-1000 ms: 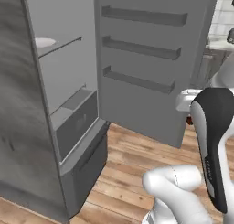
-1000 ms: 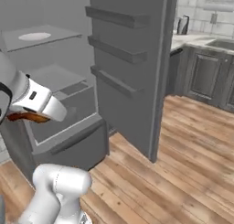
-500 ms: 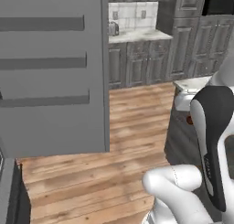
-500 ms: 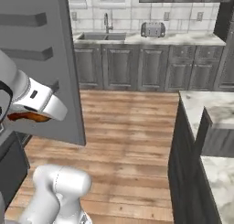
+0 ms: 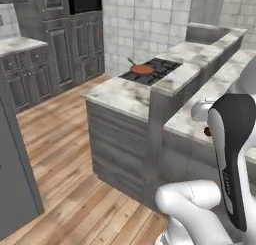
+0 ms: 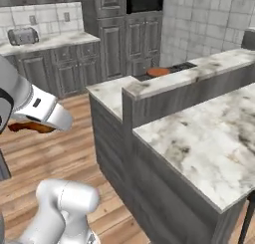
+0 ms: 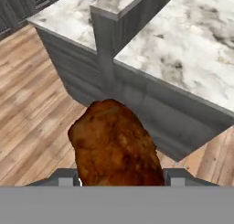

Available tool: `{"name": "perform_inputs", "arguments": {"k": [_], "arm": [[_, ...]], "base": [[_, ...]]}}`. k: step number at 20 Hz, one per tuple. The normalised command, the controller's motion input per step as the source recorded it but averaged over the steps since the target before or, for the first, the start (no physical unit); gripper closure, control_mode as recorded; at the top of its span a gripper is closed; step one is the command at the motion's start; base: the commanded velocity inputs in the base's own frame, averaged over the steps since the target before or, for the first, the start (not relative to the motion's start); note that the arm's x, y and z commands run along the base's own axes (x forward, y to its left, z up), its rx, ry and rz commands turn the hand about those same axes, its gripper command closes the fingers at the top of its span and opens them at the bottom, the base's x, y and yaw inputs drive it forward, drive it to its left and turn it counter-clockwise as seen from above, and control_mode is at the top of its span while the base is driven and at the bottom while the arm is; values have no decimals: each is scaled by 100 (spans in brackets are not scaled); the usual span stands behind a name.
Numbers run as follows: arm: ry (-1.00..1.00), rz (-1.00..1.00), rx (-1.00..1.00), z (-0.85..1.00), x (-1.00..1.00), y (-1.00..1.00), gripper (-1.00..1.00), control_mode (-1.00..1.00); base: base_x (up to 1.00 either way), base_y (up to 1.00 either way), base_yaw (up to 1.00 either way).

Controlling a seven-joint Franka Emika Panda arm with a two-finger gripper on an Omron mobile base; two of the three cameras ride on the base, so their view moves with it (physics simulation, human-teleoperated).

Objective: Retrieve the chicken drumstick from the fridge and place it on the saucepan with marinade on the stove.

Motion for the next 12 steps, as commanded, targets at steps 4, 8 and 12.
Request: {"name": "perform_inputs", "arguments": {"k": [4, 8, 12], "arm": [[0, 0, 0, 0, 0, 0, 100, 100], [0, 0, 0, 0, 0, 0, 100, 100], [0, 0, 0, 0, 0, 0, 100, 100]], "base": [[-1, 0, -100], [0, 0, -100], [0, 0, -99]]}}
